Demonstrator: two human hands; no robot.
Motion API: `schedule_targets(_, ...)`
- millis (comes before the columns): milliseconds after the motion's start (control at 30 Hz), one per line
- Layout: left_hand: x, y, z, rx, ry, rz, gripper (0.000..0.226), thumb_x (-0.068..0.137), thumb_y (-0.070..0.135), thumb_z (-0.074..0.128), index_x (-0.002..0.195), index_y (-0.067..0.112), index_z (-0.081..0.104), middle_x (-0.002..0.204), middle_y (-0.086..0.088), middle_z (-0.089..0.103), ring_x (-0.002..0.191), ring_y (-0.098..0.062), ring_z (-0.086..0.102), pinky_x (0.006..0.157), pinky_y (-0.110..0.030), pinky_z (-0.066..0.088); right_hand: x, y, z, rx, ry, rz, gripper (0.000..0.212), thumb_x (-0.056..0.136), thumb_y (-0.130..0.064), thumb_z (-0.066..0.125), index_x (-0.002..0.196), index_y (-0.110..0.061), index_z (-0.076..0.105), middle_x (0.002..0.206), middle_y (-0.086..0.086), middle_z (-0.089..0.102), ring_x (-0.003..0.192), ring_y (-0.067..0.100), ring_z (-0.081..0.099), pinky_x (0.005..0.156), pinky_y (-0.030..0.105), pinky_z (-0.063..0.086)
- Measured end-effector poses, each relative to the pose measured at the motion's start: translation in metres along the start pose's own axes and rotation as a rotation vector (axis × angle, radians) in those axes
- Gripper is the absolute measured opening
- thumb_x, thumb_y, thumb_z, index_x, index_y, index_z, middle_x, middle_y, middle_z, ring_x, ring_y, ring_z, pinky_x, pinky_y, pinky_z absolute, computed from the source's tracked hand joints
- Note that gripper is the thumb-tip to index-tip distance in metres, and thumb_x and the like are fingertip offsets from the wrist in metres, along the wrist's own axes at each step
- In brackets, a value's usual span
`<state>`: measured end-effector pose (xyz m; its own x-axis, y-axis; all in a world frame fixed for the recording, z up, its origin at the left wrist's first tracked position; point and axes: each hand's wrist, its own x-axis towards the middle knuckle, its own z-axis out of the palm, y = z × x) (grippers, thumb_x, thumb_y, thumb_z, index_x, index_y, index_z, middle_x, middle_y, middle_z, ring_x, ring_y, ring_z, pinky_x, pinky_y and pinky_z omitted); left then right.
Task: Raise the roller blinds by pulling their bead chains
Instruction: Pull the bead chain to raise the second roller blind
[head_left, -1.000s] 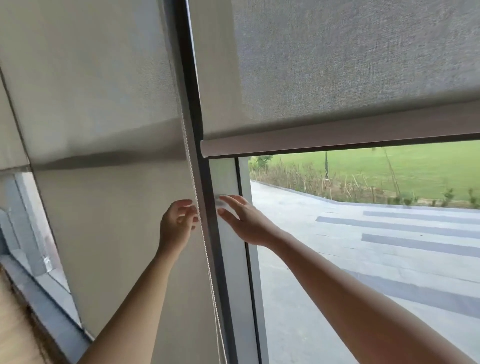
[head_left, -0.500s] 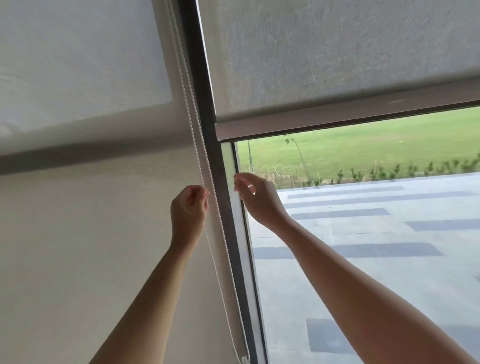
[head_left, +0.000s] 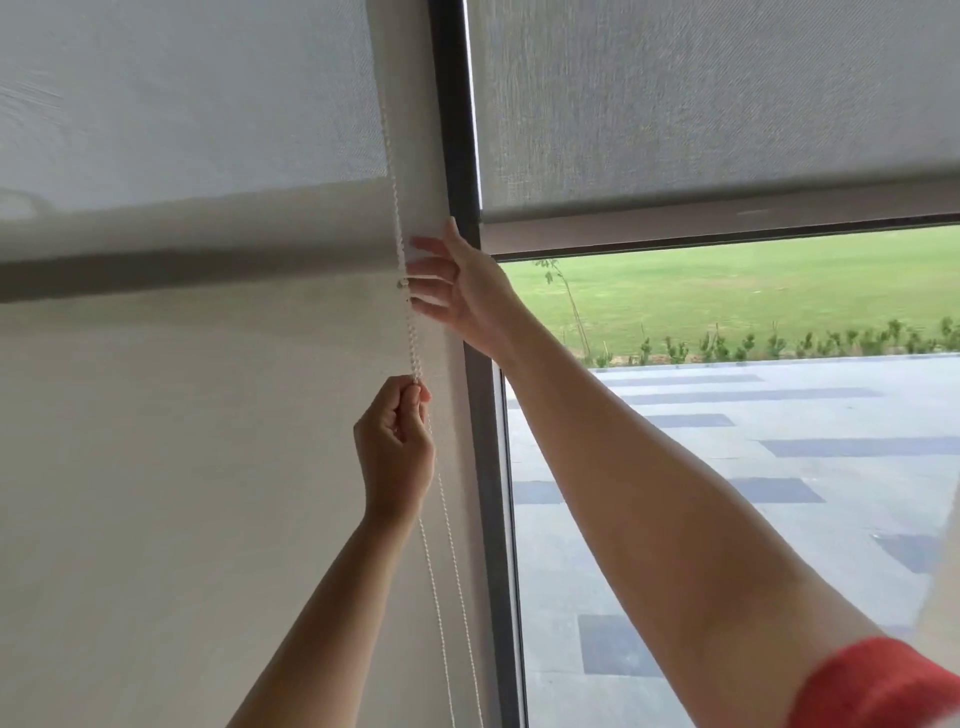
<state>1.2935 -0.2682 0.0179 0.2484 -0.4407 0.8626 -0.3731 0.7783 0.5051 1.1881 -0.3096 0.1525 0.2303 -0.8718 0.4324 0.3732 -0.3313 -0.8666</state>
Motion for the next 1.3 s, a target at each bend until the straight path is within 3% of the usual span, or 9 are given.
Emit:
schedule_targets(100,-0.006,0.001,-0.007,0.069,0.045,0.035,0.025,0.092,0.003,0.038,0.072,0.014,0.051,0.061,0.005,0.053,0.056,-0.01,0.051,0.049,-0.025,0.041,-0.005,-0.008,-0.005,0.198,-0.072,-0.044,0.044,0.1,-0.043,0.035,0.108,-0.01,0.064,0.07,0.0,0.066,0.066,0.014,0.061,0.064,0.027,0.049)
schedule_targets(300,-0.026,0.012,0.002,0.059,0.033,0.063,0.028,0.093,0.006,0.037,0.071,0.021,0.046,0.058,0.01,0.05,0.051,-0.006,0.05,0.045,-0.015,0.034,-0.015,-0.027,0.024,-0.03,-0.168,-0.059,0.045,0.1,-0.042,0.037,0.129,-0.011,0.051,0.112,0.008,0.061,0.099,0.022,0.061,0.082,0.036,0.052)
schedule_targets(467,-0.029,0.009,0.002,0.046,0.058,0.045,0.026,0.092,0.005,0.037,0.071,0.017,0.047,0.058,0.011,0.048,0.052,-0.004,0.049,0.046,-0.011,0.033,-0.022,-0.036,0.022,0.183,-0.29,-0.147,0.027,0.1,-0.021,0.042,0.106,-0.003,0.062,0.082,0.004,0.068,0.069,0.016,0.066,0.062,0.027,0.055)
schedule_targets(600,-0.036,0.011,0.0,0.032,0.057,0.052,0.026,0.091,0.003,0.037,0.07,0.018,0.043,0.057,0.015,0.044,0.05,-0.001,0.046,0.048,-0.006,0.03,-0.029,-0.035,0.019,-0.013,-0.064,-0.214,0.015,0.095,-0.016,0.055,0.099,-0.008,0.068,0.082,0.004,0.067,0.077,0.019,0.067,0.066,0.029,0.054)
schedule_targets(800,-0.075,0.005,0.003,0.094,-0.006,0.073,0.023,0.091,0.011,0.033,0.073,0.012,0.048,0.059,0.007,0.049,0.054,0.003,0.051,0.048,-0.003,0.033,-0.043,-0.051,0.021,-0.106,-0.073,-0.206,0.017,0.093,-0.016,0.057,0.105,-0.007,0.065,0.082,0.005,0.064,0.066,0.015,0.061,0.06,0.025,0.051)
schedule_targets(933,-0.116,-0.017,-0.008,0.197,-0.092,0.038,0.019,0.088,0.012,0.031,0.075,0.016,0.043,0.062,0.009,0.049,0.056,-0.002,0.044,0.052,-0.002,0.034,-0.057,-0.052,0.024,-0.388,0.104,-0.226,0.042,0.076,0.006,0.066,0.114,-0.012,0.065,0.095,0.005,0.068,0.086,0.016,0.065,0.08,0.034,0.054)
schedule_targets(1033,-0.146,-0.03,-0.019,0.263,-0.181,0.027,0.016,0.087,0.011,0.035,0.077,0.02,0.043,0.056,0.003,0.057,0.053,-0.003,0.047,0.052,-0.01,0.039,-0.074,-0.041,0.031,-0.612,0.343,-0.369,0.056,0.072,-0.003,0.072,0.124,-0.017,0.056,0.107,0.004,0.06,0.096,0.017,0.061,0.082,0.032,0.053)
schedule_targets(1133,-0.172,-0.032,-0.021,0.324,-0.326,0.058,0.016,0.081,0.007,0.041,0.08,0.023,0.045,0.055,0.003,0.062,0.043,-0.012,0.057,0.044,-0.021,0.047,-0.088,-0.022,0.037,-0.766,0.554,-0.754,0.035,0.075,-0.007,0.068,0.109,-0.013,0.06,0.098,0.004,0.057,0.081,0.011,0.054,0.072,0.023,0.047)
schedule_targets(1300,-0.204,-0.031,-0.02,0.42,-0.507,0.055,0.019,0.07,0.008,0.04,0.08,0.023,0.045,0.049,0.004,0.056,0.038,-0.018,0.048,0.035,-0.024,0.04,-0.098,-0.012,0.044,-0.664,0.618,-0.794,0.015,0.082,-0.004,0.061,0.097,-0.006,0.06,0.09,0.008,0.058,0.072,0.014,0.052,0.067,0.025,0.045)
